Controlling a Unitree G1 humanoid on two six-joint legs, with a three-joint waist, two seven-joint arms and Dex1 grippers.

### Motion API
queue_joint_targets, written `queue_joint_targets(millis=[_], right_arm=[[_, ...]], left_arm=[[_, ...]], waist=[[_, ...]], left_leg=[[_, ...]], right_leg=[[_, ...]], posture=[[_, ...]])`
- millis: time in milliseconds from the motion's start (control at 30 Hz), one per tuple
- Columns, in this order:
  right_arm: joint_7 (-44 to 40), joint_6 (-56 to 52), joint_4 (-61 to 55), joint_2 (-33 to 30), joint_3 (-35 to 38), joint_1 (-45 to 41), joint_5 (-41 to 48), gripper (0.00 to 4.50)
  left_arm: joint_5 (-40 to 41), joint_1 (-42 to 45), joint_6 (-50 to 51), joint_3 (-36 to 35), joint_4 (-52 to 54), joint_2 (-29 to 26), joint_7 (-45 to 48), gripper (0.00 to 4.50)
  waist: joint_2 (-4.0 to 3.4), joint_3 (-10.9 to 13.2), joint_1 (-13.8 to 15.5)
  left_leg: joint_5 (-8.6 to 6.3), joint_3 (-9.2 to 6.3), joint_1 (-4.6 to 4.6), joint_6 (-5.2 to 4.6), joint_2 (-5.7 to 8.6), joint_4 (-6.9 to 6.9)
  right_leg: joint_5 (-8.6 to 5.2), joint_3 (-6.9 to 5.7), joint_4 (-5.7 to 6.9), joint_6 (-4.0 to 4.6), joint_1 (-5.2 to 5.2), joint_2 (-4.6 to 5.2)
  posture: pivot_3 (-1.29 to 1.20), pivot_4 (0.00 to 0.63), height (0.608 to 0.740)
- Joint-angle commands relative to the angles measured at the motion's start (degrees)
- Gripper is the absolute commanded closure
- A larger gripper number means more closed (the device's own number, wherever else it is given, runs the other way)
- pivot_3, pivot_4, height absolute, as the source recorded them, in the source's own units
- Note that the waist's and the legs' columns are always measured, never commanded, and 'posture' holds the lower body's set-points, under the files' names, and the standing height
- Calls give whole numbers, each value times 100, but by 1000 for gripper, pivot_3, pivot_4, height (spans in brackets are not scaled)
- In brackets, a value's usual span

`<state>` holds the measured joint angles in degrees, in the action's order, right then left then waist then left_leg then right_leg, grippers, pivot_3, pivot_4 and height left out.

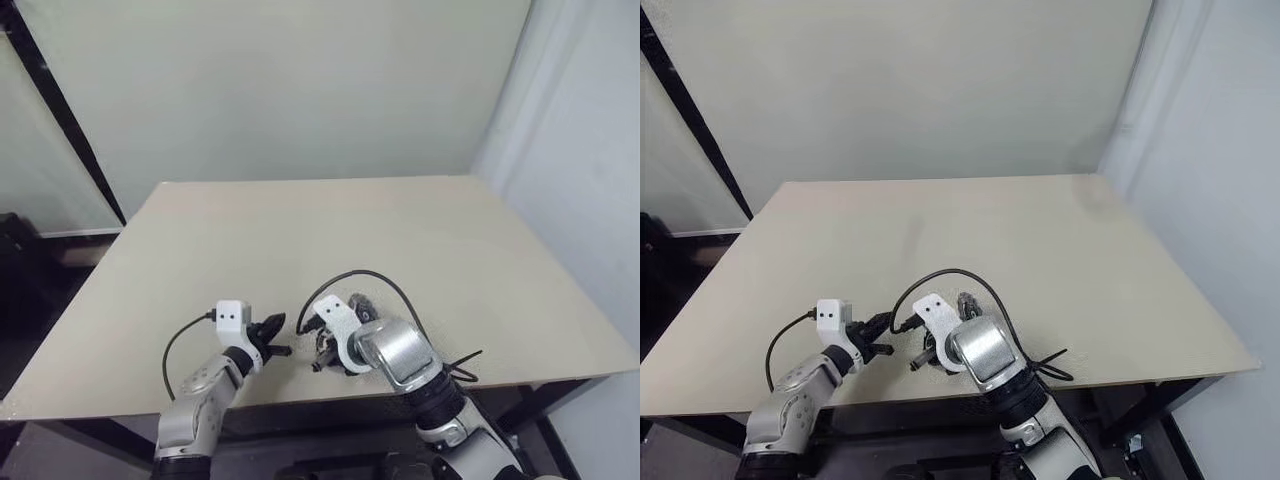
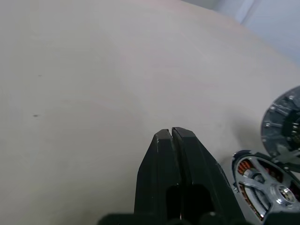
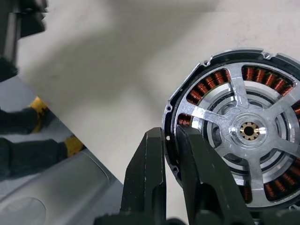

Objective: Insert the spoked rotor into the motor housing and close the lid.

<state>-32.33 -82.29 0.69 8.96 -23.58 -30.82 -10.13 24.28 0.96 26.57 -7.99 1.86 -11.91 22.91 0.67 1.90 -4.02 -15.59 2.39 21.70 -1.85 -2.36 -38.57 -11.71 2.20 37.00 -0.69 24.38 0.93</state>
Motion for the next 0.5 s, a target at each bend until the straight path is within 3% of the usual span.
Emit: queue_joint_targets(millis=[33,500], right_arm=[[544,-184,157,619,353,-36,239,4409],[1685,43,256,775,663,-112,1259,4409]], left_arm=[[-29,88,-146,-34,95,-9,-11,4500],[-118,40,-232,22,134,46,-18,4500]], waist=[[0,0,0],[0,-2,5]], left_leg=[[0,-1,0,0,1,-2],[0,-1,-2,-1,5,-10]], right_leg=[[-3,-1,-1,6,-2,2],[-5,2,-10,6,-8,13]], posture=[[0,0,740],[0,0,740]])
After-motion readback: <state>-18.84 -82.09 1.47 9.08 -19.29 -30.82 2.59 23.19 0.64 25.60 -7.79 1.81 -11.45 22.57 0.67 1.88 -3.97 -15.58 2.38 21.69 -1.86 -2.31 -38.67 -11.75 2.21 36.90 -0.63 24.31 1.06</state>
